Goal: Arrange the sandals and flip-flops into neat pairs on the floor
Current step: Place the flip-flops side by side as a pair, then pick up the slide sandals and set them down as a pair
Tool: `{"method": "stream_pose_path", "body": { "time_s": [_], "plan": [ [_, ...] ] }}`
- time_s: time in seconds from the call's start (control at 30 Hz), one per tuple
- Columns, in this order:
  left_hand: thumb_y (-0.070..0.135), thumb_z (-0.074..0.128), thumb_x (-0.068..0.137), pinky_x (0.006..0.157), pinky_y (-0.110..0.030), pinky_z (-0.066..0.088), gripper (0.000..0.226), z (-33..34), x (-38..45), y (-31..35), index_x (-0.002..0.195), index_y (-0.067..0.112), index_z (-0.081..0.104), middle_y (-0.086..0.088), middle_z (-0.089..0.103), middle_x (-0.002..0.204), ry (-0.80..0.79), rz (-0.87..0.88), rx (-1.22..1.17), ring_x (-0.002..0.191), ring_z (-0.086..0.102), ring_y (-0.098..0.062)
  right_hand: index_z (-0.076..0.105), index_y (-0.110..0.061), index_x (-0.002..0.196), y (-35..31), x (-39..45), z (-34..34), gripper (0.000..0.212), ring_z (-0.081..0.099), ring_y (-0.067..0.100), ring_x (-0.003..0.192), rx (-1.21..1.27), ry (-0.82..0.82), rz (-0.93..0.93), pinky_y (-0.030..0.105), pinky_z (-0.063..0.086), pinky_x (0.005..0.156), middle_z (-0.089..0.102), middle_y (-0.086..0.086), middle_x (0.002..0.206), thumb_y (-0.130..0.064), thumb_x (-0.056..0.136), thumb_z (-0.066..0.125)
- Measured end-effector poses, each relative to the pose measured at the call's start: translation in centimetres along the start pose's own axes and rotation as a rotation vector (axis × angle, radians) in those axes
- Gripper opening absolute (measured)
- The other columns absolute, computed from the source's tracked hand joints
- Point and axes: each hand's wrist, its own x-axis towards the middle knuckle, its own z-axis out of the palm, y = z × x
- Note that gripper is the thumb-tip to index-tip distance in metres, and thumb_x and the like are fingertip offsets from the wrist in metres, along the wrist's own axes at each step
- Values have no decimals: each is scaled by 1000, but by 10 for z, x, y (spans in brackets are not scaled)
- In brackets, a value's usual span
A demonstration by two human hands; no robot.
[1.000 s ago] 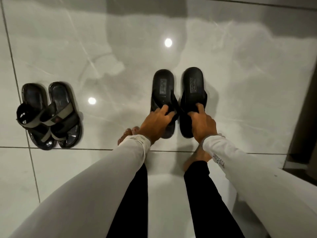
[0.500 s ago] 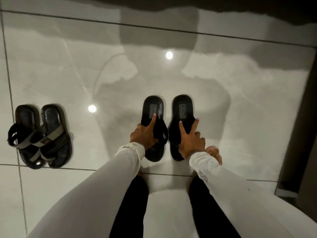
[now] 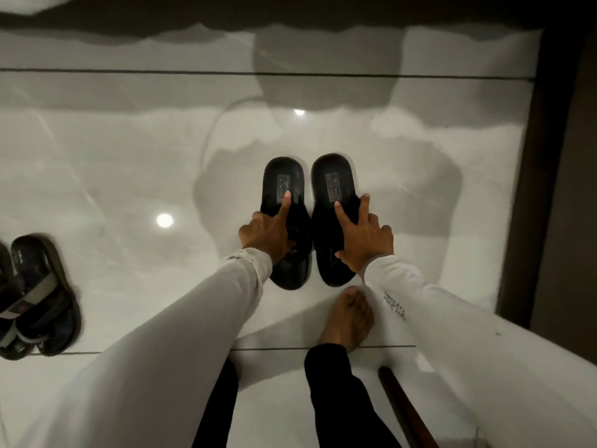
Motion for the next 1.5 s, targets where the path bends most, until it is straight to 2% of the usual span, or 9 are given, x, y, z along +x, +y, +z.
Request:
{"method": "stream_pose_path", "body": {
  "time_s": [0.37, 0.5, 0.67, 0.77, 0.87, 1.17, 1.23, 1.33, 1.5],
  "plan": [
    [51, 65, 88, 94, -48, 49, 99, -58, 58, 72, 157, 40, -6, -19, 57, 133, 59, 70, 12, 115, 61, -37, 2, -39, 159, 72, 48, -65, 106, 26, 42, 147, -1, -16, 67, 56, 35, 111, -11, 24, 165, -42, 83, 75],
    [57, 63, 86, 91, -48, 50, 102, -61, 45, 65, 157, 38, -8, -21, 52, 135, 56, 67, -43, 114, 61, -40, 5, -34, 159, 67, 41, -73, 103, 29, 43, 145, 1, 14, 88, 55, 36, 110, -7, 26, 165, -38, 83, 75],
    [64, 53, 87, 89, -49, 46, 101, -30, -30, 14, 159, 26, -5, -20, 45, 139, 221, 114, 44, 113, 57, -40, 6, -24, 160, 23, -5, -71, 94, 26, 47, 146, 36, 119, 66, 55, 35, 111, -4, 31, 164, -35, 90, 66],
    [68, 46, 89, 99, -50, 42, 99, -13, -81, -43, 159, 25, -9, -22, 27, 157, 211, 119, 153, 130, 45, -39, 6, -22, 161, -28, -43, -70, 94, 19, 44, 150, 32, 115, 39, 56, 29, 115, 0, 30, 164, -44, 90, 64],
    [68, 45, 89, 108, -53, 36, 99, -1, -123, -106, 159, 25, -10, -21, 17, 163, 217, 109, 177, 144, 30, -38, 6, -24, 161, -89, -76, -67, 91, 13, 42, 153, 34, 102, 1, 55, 26, 117, -1, 26, 166, -48, 91, 59],
    [67, 49, 86, 110, -54, 33, 101, 0, -200, -325, 158, 28, -11, -19, 14, 164, 199, -83, 102, 148, 25, -37, -5, -29, 160, -325, -124, -44, 97, 7, 41, 155, -33, -5, -175, 52, 26, 117, -10, 23, 166, -53, 91, 59],
    [65, 53, 86, 108, -54, 35, 102, -4, -206, -378, 159, 27, -8, -22, 20, 161, 182, -120, 98, 144, 31, -39, -5, -29, 160, -384, -124, -38, 96, 17, 40, 153, -26, -49, -212, 52, 30, 115, 3, 23, 167, -50, 92, 59],
    [56, 59, 85, 98, -51, 43, 96, -8, -206, -451, 159, 23, 7, -20, 38, 148, 183, -180, 50, 126, 49, -40, -1, -32, 160, -459, -119, -29, 93, 45, 39, 137, 101, -199, -255, 48, 40, 107, 43, 20, 151, -44, 92, 61],
    [34, 60, 89, 86, -47, 50, 66, -2, -178, -541, 148, 24, 31, -17, 48, 129, 129, -332, -107, 108, 61, -39, 7, -34, 159, -550, -98, 3, 87, 55, 42, 126, 396, -387, -245, 47, 48, 104, 54, 23, 140, -31, 92, 62]
  ]
}}
